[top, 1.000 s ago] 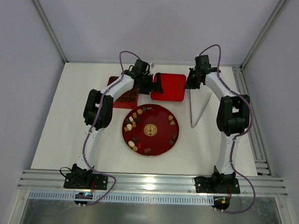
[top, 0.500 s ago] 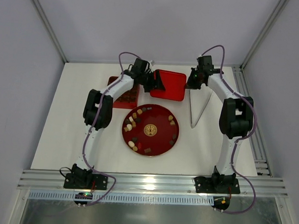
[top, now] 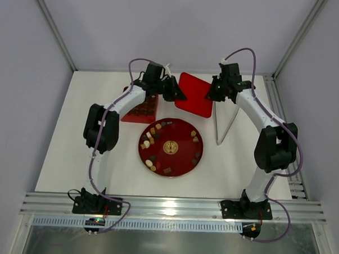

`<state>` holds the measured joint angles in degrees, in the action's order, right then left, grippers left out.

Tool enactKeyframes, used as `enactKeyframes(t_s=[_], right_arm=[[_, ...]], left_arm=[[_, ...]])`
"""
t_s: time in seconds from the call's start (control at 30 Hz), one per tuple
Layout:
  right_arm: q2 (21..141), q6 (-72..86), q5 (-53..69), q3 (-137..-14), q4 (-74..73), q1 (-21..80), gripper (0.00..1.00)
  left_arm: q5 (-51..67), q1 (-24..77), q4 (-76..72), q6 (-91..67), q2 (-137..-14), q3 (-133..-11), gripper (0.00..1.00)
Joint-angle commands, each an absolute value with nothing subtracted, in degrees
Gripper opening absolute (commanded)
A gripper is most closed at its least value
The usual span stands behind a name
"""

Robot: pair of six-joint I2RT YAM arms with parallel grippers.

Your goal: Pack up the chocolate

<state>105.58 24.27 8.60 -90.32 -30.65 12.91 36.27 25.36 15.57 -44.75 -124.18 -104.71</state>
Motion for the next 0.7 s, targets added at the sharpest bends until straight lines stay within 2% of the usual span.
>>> enactKeyframes(t_s=[0.0,0.03,0.1,0.13,0.2,0.23,0.33,0.43,0.67], right_arm=[[99.76,23.21,5.63,-88.78,-28.74,14.15,0.11],[98.62,22.86,5.02,-88.07,-28.48,14.32,0.22],[94.34,21.89,3.52,-85.36,-27.25,14.76,0.33],[92.48,19.97,2.73,-84.21,-26.55,15.46,0.43],[86.26,17.07,0.89,-80.62,-24.00,17.48,0.51],[84.22,13.14,-3.04,-79.64,-23.56,20.97,0.58],[77.45,7.14,-10.95,-75.95,-22.59,28.10,0.63],[72.27,0.02,-18.16,-71.56,-22.50,39.68,0.64],[67.85,-9.48,-30.39,-66.63,-23.73,57.28,0.64]], left_arm=[[38.94,25.40,12.74,-46.41,-118.23,-102.22,0.00],[38.76,25.40,12.83,-46.75,-117.52,-101.61,0.00],[38.50,25.31,13.70,-46.76,-115.68,-100.81,0.00],[38.41,25.23,16.15,-46.58,-115.14,-100.81,0.00],[38.50,24.96,19.93,-46.58,-113.83,-101.16,0.00],[38.41,24.87,21.52,-46.58,-113.56,-101.34,0.00],[40.34,24.00,27.58,-47.72,-111.72,-100.73,0.00],[43.58,22.77,29.71,-50.96,-108.12,-94.87,0.00],[48.16,21.45,28.83,-57.39,-99.33,-82.28,0.00]])
